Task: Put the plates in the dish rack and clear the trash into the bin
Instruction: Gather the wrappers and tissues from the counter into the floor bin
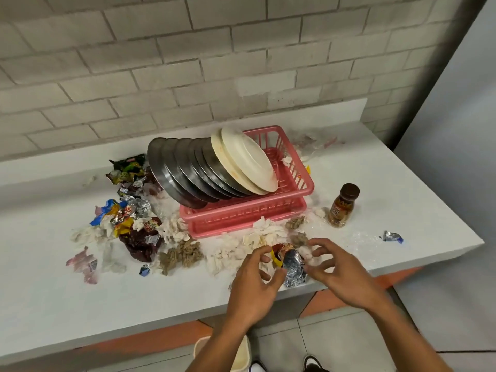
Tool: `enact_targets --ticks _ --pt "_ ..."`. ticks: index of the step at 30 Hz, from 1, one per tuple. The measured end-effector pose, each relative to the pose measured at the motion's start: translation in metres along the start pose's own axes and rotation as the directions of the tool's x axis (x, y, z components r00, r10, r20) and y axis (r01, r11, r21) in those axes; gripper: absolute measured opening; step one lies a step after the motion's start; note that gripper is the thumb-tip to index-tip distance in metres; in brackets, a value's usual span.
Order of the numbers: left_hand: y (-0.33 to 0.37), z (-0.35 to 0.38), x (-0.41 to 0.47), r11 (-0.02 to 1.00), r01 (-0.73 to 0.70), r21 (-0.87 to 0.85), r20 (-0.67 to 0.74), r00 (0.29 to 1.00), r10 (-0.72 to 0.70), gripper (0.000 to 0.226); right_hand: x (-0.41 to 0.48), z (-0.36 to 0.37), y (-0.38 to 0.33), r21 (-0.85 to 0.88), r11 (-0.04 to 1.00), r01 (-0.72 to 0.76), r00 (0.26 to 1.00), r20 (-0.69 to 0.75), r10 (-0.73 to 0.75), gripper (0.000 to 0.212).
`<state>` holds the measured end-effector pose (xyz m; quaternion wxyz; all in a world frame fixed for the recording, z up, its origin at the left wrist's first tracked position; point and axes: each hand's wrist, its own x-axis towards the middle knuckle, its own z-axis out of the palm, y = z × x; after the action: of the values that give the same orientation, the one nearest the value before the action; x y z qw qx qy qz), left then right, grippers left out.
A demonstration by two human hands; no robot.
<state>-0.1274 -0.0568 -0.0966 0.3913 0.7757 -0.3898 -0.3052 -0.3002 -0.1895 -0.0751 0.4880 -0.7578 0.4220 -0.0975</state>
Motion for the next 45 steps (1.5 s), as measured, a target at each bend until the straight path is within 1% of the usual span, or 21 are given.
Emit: enact_targets --ticks 3,5,8,11,16,20,23,26,30,32,34,37,41,43,45 --pt "-0.001 0.016 0.012 0.982 0.013 0.188 -0.054 0.999 -0.003 0.050 0.005 0.015 0.016 -0.090 0.996 0.014 1.000 0.003 -0.013 0.056" --pt "0.002 0.022 0.017 0.967 0.037 0.253 -0.080 0.997 -0.018 0.040 0.008 0.022 0.023 -0.119 0.993 0.021 1.000 -0.015 -0.023 0.057" --pt "0.006 0.030 0.023 0.958 0.080 0.276 -0.108 0.993 -0.051 0.024 0.016 0.026 0.026 -0.089 0.996 0.021 0.999 -0.027 -0.023 0.049" --pt "0.012 0.034 0.026 0.958 0.126 0.259 -0.142 0.986 -0.091 0.014 0.024 0.026 0.029 -0.027 1.000 0.011 0.999 -0.031 -0.012 0.042" --pt "0.028 0.036 0.022 0.975 0.153 0.164 -0.275 0.956 -0.104 0.014 0.029 0.015 0.023 0.094 0.994 0.058 0.998 -0.035 -0.055 0.035" --pt "0.043 0.028 0.007 0.991 0.133 0.032 -0.397 0.911 -0.110 0.018 0.028 0.006 0.007 0.193 0.972 0.136 0.991 -0.030 -0.133 0.037" --pt "0.052 0.019 -0.016 0.992 0.114 -0.059 -0.490 0.862 -0.128 0.016 0.024 0.008 -0.010 0.257 0.947 0.194 0.978 0.024 -0.207 0.037" --pt "0.053 0.011 -0.045 0.988 0.087 -0.128 -0.587 0.796 -0.146 0.012 0.014 0.020 -0.026 0.303 0.922 0.241 0.957 0.085 -0.278 0.036" --pt "0.035 0.006 -0.087 0.960 0.137 -0.244 -0.650 0.712 -0.267 0.011 -0.004 0.056 -0.026 0.326 0.919 0.221 0.926 0.226 -0.303 0.034" --pt "0.013 0.006 -0.111 0.939 0.193 -0.284 -0.664 0.667 -0.338 0.009 -0.013 0.080 -0.019 0.320 0.929 0.188 0.899 0.326 -0.294 0.034" --pt "-0.016 0.008 -0.132 0.907 0.269 -0.324 -0.658 0.625 -0.420 0.009 -0.020 0.108 -0.007 0.279 0.948 0.155 0.858 0.437 -0.269 0.033" --pt "-0.069 0.015 -0.151 0.835 0.381 -0.397 -0.612 0.567 -0.550 0.014 -0.023 0.157 0.016 0.199 0.976 0.084 0.817 0.547 -0.182 0.034" --pt "-0.134 0.031 -0.155 0.729 0.488 -0.479 -0.511 0.520 -0.684 0.014 -0.018 0.220 0.054 0.092 0.995 -0.034 0.810 0.586 -0.027 0.025" --pt "-0.171 0.035 -0.153 0.684 0.532 -0.500 -0.463 0.503 -0.730 0.014 -0.013 0.255 0.075 0.040 0.995 -0.090 0.817 0.575 0.051 0.024" --pt "-0.208 0.041 -0.146 0.650 0.574 -0.499 -0.419 0.497 -0.760 0.015 -0.004 0.286 0.098 -0.020 0.995 -0.095 0.808 0.583 0.088 0.027"
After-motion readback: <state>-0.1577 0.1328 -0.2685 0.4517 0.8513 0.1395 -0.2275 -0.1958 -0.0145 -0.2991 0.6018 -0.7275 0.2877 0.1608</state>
